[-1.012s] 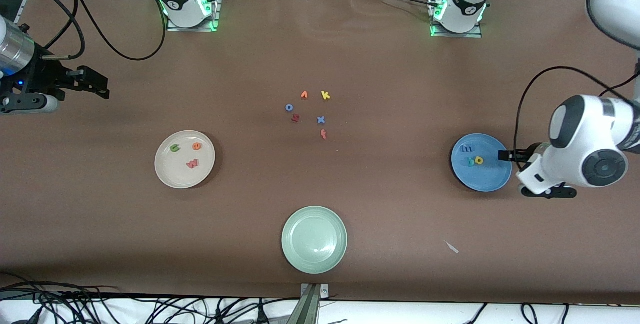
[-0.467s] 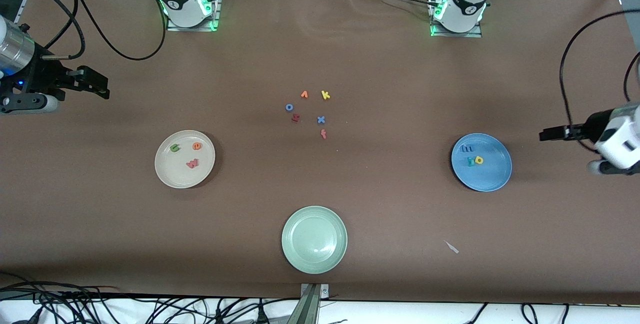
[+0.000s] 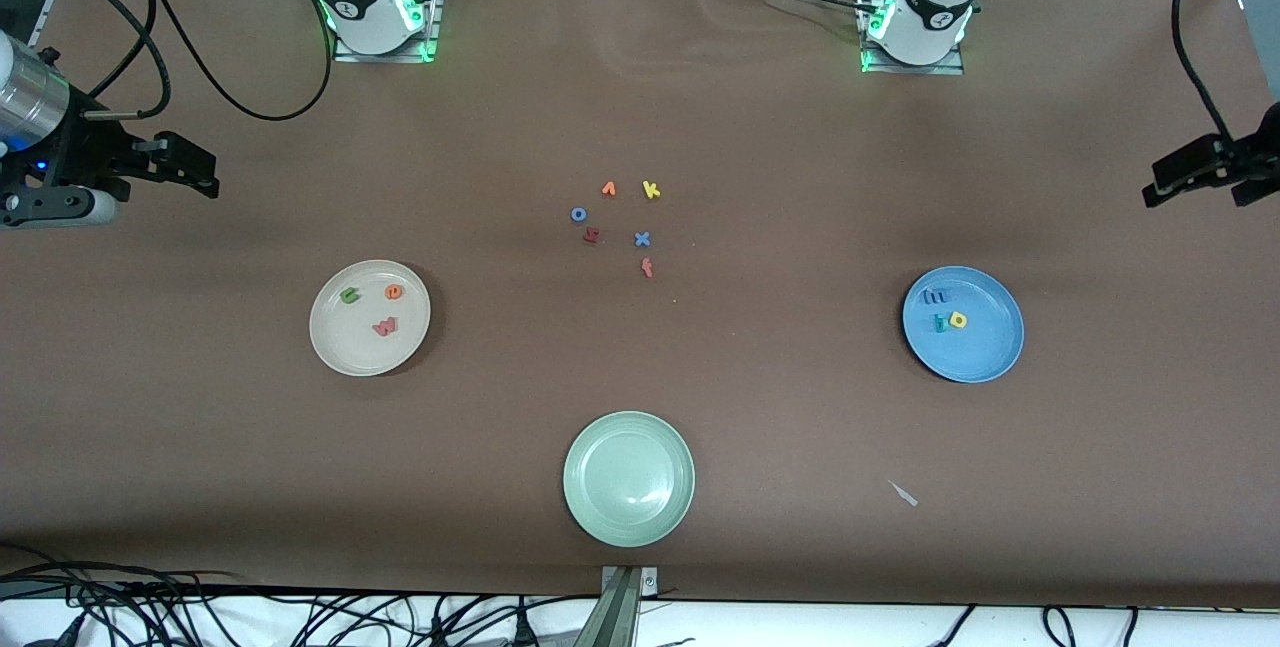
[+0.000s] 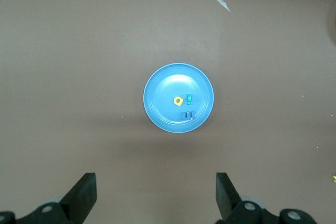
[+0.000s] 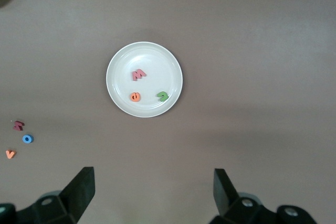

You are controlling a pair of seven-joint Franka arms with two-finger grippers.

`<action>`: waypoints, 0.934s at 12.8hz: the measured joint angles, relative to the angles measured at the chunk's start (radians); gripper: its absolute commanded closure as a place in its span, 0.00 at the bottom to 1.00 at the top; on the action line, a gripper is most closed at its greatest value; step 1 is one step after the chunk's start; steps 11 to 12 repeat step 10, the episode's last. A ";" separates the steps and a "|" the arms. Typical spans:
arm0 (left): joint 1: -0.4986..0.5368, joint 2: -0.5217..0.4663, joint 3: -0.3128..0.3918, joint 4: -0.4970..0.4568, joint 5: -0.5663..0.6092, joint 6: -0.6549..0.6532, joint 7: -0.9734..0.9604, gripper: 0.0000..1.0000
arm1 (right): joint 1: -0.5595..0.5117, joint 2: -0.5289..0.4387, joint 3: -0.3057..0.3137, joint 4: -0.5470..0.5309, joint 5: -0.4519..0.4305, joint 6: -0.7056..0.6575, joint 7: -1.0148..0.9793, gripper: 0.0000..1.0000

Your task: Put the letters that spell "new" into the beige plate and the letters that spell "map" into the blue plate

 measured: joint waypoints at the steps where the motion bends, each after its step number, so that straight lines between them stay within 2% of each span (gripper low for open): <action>1: 0.000 -0.011 0.000 -0.010 0.000 0.006 0.000 0.00 | 0.000 0.000 -0.001 0.000 -0.001 0.000 0.000 0.00; 6: -0.002 -0.012 -0.014 -0.073 0.000 0.070 0.001 0.00 | 0.000 0.000 -0.001 0.000 -0.001 0.000 0.000 0.00; 12: -0.003 -0.012 -0.019 -0.076 0.000 0.072 0.001 0.00 | 0.000 0.000 -0.001 0.000 -0.001 0.000 0.000 0.00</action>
